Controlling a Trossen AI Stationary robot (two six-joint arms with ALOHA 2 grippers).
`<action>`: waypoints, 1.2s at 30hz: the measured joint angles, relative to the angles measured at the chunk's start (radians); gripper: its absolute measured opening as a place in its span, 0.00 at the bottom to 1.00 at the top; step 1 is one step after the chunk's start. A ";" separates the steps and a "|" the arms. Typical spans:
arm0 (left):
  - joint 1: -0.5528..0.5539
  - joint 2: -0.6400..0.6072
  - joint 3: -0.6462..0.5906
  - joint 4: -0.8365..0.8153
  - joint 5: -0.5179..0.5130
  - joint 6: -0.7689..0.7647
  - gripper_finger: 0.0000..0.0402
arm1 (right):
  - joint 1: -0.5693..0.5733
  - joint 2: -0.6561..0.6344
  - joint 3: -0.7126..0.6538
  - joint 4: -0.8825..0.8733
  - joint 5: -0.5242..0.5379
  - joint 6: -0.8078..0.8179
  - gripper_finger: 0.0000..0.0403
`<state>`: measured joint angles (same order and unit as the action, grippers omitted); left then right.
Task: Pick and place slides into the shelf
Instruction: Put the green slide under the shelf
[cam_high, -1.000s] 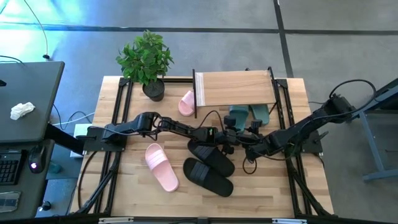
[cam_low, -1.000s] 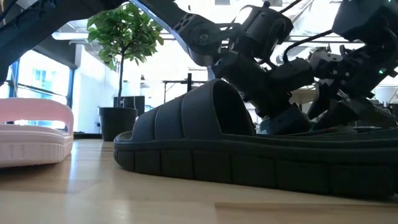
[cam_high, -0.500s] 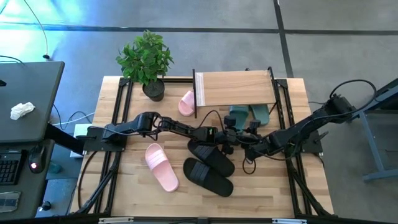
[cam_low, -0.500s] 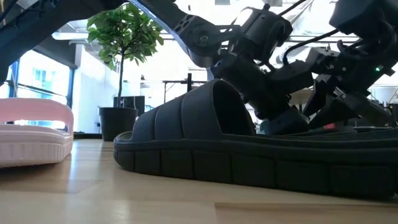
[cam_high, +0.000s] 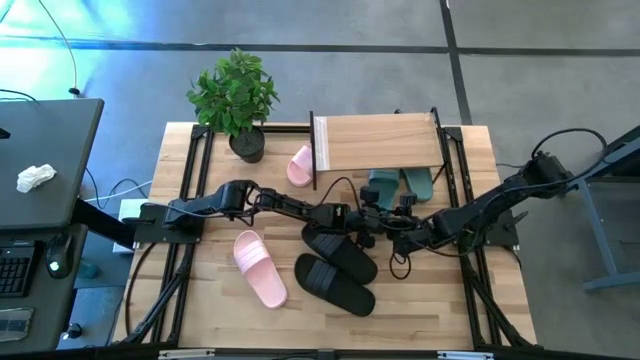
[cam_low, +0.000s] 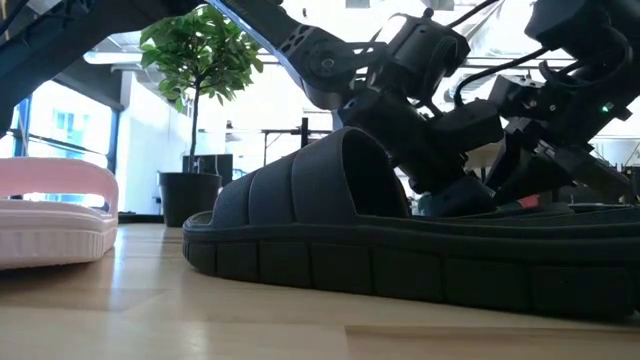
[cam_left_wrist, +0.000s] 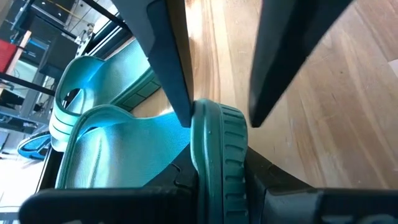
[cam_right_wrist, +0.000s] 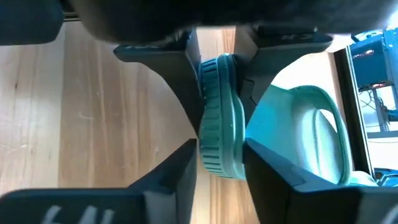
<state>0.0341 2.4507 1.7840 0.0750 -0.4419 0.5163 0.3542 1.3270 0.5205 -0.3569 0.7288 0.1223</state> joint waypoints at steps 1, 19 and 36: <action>0.000 -0.001 0.000 0.000 0.000 0.000 0.12 | 0.000 0.000 0.000 0.000 0.003 0.001 0.25; -0.001 -0.022 0.003 -0.085 0.016 0.008 0.28 | -0.003 0.002 0.003 0.014 0.026 0.067 0.00; -0.003 -0.096 0.010 -0.316 0.182 -0.005 0.54 | -0.005 0.003 0.005 -0.044 -0.009 0.064 0.00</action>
<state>0.0310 2.3547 1.7935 -0.2409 -0.2602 0.5114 0.3489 1.3304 0.5259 -0.4011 0.7197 0.1861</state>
